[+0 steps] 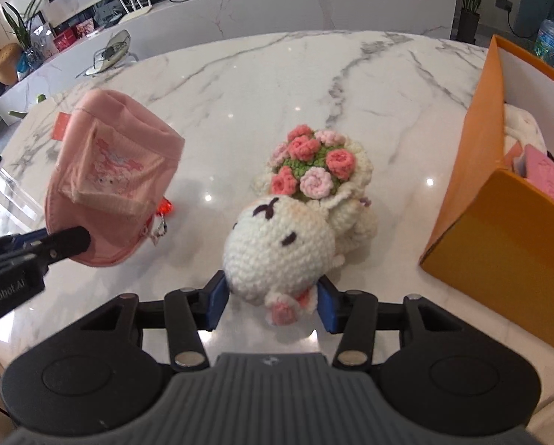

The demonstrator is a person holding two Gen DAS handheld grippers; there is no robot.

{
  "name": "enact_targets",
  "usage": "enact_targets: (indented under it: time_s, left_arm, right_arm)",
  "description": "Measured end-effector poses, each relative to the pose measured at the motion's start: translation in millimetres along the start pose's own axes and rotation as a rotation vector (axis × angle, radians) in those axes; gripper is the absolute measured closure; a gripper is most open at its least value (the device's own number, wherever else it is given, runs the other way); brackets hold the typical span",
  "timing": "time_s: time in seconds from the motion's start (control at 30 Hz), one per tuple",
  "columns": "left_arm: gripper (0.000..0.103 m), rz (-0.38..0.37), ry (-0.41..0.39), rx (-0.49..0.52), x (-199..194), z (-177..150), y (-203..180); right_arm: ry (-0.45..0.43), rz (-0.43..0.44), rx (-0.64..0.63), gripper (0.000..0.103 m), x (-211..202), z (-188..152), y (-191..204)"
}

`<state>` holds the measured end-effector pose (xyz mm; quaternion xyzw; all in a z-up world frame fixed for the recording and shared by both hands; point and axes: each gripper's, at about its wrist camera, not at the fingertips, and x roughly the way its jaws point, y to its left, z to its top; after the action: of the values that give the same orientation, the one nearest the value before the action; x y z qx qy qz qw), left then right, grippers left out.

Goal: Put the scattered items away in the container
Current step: 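Lift the pink pouch with the left tool while the right tool holds the bunny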

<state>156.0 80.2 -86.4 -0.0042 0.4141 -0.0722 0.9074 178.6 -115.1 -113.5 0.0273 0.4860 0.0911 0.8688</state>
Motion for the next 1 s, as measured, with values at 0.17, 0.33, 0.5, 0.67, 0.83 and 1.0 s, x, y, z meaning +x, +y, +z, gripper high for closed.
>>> enact_targets:
  time_s: [0.17,0.33,0.5,0.67,0.83,1.0]
  left_arm:
    - [0.081,-0.023,0.024,0.025,-14,-17,-17]
    - [0.081,-0.036,0.048,0.022,-17,-31,-25]
    - [0.081,-0.039,0.065,-0.014,-16,-43,-25]
    - [0.077,-0.028,0.056,-0.034,-17,-47,-24]
    - [0.068,0.003,0.043,-0.041,-17,-46,-22]
    - [0.040,0.034,0.004,-0.067,-16,-42,-16]
  right_arm:
    - [-0.008,0.006,-0.037,0.051,-20,-19,-5]
    - [0.028,-0.007,-0.012,0.051,-25,-41,-22]
    - [0.039,-0.034,0.053,0.044,-25,-54,-39]
    - [0.020,-0.043,0.092,0.030,-32,-59,-44]
    - [-0.025,-0.051,0.138,0.014,-39,-55,-50]
    - [-0.024,-0.069,0.170,0.013,-33,-50,-54]
